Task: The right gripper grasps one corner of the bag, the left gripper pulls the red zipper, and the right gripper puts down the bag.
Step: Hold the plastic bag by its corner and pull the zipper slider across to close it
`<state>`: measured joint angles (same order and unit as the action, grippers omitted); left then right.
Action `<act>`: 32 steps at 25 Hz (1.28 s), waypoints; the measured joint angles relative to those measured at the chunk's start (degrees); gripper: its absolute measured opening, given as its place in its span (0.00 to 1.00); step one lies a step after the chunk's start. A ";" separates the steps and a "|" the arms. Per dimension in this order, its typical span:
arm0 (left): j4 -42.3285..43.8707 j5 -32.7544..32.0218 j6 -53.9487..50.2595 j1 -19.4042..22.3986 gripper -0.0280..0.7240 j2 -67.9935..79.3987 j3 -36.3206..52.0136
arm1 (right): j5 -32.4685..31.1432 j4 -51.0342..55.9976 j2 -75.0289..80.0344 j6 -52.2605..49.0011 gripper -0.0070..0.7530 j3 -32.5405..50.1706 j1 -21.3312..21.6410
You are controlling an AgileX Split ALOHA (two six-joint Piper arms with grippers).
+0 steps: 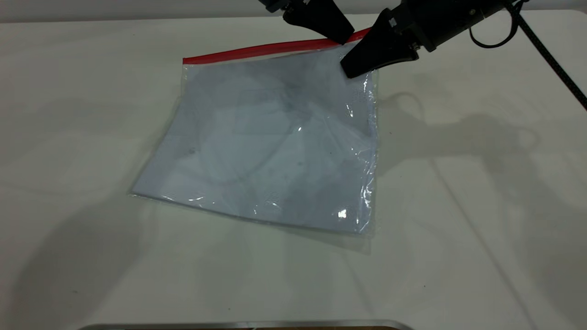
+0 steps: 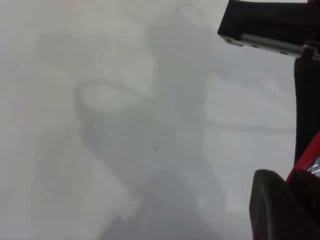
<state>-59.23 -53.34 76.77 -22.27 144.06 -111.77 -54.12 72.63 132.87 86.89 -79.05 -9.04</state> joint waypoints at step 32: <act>6.87 1.25 -1.46 7.29 0.16 -0.05 -0.06 | -4.67 7.93 0.05 2.06 0.05 0.00 4.73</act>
<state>-52.35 -52.08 75.31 -14.98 144.01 -111.84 -58.79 80.56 132.92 88.95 -79.05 -4.30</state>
